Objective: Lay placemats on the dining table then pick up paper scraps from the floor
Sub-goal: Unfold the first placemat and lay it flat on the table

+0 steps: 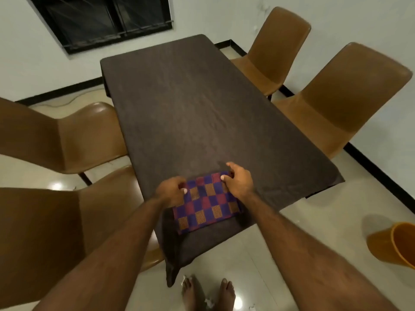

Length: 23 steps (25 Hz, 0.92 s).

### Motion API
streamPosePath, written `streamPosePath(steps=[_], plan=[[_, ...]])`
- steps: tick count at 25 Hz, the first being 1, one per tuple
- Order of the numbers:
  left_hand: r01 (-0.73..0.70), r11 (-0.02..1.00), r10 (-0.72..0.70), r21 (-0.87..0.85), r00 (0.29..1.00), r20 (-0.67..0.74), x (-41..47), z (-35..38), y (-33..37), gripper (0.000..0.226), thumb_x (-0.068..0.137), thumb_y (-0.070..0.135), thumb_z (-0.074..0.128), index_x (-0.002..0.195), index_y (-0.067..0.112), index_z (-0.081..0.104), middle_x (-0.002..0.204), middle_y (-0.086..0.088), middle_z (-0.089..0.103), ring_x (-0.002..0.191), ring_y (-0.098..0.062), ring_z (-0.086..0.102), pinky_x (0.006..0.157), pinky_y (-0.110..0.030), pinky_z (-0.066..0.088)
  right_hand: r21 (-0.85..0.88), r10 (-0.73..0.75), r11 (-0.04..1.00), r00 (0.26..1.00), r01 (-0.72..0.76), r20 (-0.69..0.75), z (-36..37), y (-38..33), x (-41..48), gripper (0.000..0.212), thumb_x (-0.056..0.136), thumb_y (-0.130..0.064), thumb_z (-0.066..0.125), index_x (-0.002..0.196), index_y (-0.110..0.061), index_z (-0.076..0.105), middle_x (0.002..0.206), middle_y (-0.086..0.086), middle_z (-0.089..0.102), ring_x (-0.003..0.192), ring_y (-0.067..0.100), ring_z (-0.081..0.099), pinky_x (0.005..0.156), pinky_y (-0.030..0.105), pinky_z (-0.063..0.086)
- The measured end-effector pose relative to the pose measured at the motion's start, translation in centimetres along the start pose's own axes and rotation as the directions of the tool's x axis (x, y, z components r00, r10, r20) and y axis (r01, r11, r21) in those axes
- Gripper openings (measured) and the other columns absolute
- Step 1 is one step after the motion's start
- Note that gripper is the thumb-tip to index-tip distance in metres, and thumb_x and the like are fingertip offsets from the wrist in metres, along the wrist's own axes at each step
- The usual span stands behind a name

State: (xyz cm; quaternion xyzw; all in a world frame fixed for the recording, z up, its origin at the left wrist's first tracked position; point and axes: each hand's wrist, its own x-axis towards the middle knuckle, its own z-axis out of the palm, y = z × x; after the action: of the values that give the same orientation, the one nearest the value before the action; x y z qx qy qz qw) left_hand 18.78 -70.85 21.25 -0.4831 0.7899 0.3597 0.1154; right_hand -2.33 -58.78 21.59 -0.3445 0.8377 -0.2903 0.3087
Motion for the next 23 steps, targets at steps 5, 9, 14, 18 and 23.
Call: streamPosePath(steps=[5,9,14,18,23], plan=[[-0.105,0.945,0.137,0.309,0.987,-0.085,-1.0,1.1,-1.5,0.052,0.095,0.044,0.058,0.142,0.025,0.046,0.135,-0.004,0.05,0.124,-0.027,0.052,0.106,-0.05,0.044,-0.31,-0.199,0.931,0.98,0.194,0.015,1.7,1.1,-1.2,0.051,0.092,-0.026,0.06,0.141,-0.022,0.046,0.137,-0.001,0.052,0.125,0.018,0.049,0.104,0.036,0.041],[-0.334,0.828,0.296,0.45,0.942,0.156,-3.3,4.2,-0.7,0.048,0.089,0.053,0.065,0.127,0.024,0.057,0.127,-0.001,0.055,0.116,-0.022,0.055,0.097,-0.038,0.047,-0.435,-0.3,0.758,0.852,0.487,0.43,3.1,2.6,-4.3,0.053,0.087,-0.039,0.066,0.136,-0.026,0.051,0.132,-0.004,0.056,0.121,0.016,0.05,0.106,0.038,0.043],[-0.383,0.73,0.365,0.566,0.919,0.15,-3.6,7.1,-0.6,0.036,0.097,0.039,0.058,0.128,0.021,0.059,0.127,-0.003,0.059,0.115,-0.023,0.058,0.099,-0.039,0.05,-0.537,-0.315,0.613,0.803,0.579,0.506,5.0,4.3,-5.2,0.062,0.09,-0.037,0.065,0.145,-0.025,0.038,0.141,-0.001,0.048,0.126,0.02,0.045,0.108,0.038,0.039],[-0.317,0.879,0.282,0.357,0.948,0.148,-2.3,4.9,-0.6,0.019,0.1,0.033,0.051,0.104,0.022,0.066,0.106,0.001,0.067,0.098,-0.019,0.064,0.09,-0.035,0.055,-0.491,-0.331,0.677,0.823,0.548,0.462,4.4,3.8,-4.7,0.051,0.095,-0.029,0.057,0.144,-0.026,0.04,0.138,0.0,0.054,0.124,0.021,0.049,0.109,0.039,0.039],[-0.286,0.95,0.283,0.123,0.958,0.041,-1.6,1.7,-0.8,0.016,0.101,0.027,0.051,0.106,0.022,0.065,0.106,0.002,0.069,0.097,-0.017,0.065,0.085,-0.037,0.056,-0.457,-0.324,0.748,0.865,0.482,0.382,3.0,3.5,-4.2,0.045,0.097,-0.029,0.053,0.141,-0.028,0.041,0.131,0.002,0.058,0.118,0.022,0.054,0.106,0.04,0.043]])
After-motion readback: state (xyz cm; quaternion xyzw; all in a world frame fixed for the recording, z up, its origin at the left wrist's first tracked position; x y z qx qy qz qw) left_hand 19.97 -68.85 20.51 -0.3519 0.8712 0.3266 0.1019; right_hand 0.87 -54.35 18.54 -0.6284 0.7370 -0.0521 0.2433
